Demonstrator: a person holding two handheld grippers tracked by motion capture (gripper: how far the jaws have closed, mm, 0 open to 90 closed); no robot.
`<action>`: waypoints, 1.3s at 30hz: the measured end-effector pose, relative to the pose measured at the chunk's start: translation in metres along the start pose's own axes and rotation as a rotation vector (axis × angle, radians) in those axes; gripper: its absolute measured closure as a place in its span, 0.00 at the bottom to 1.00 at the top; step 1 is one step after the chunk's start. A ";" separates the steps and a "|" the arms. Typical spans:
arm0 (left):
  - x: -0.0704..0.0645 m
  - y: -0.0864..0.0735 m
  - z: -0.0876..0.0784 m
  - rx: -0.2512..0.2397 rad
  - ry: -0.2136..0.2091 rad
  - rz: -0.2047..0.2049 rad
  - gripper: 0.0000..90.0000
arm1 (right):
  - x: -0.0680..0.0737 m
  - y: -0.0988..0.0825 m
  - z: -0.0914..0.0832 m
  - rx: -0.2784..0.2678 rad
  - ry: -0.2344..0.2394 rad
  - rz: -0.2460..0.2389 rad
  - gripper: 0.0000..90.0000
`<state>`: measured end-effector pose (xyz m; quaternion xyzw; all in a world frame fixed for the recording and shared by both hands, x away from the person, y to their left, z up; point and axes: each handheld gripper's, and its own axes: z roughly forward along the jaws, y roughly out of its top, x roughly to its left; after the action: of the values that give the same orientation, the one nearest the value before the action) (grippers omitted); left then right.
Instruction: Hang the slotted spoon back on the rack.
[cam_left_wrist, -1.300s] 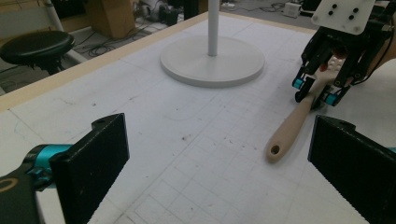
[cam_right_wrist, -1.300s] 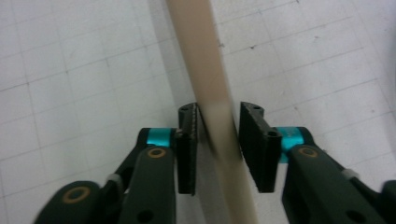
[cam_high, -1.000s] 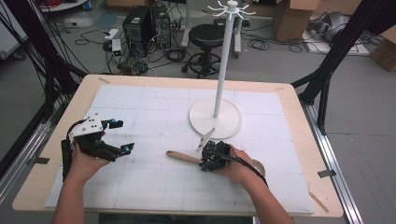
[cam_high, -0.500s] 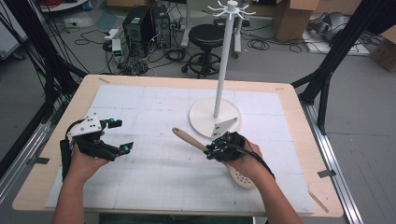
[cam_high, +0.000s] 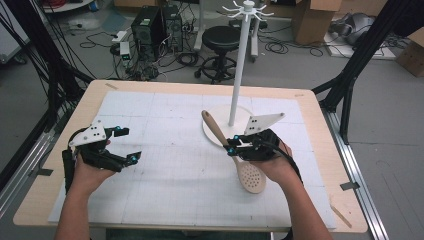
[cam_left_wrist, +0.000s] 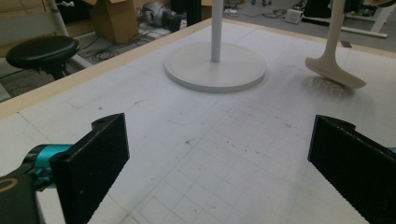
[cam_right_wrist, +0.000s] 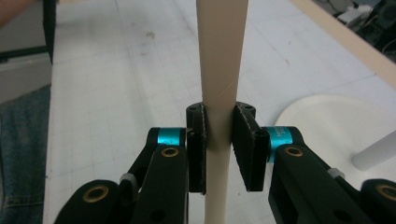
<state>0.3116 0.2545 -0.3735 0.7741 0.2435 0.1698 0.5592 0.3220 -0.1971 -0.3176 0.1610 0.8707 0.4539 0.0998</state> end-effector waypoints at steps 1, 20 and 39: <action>0.000 0.000 0.000 0.001 0.001 0.002 0.06 | -0.001 0.001 -0.003 -0.012 0.000 0.000 0.85; 0.000 0.000 -0.002 -0.004 -0.004 0.000 0.08 | -0.028 0.023 -0.059 -0.174 -0.024 0.028 0.85; 0.002 0.000 -0.004 -0.021 -0.009 -0.002 0.08 | -0.078 0.053 -0.106 -0.170 -0.112 0.054 0.85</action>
<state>0.3110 0.2586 -0.3719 0.7688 0.2399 0.1682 0.5685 0.3705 -0.2780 -0.2119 0.2004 0.8174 0.5190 0.1495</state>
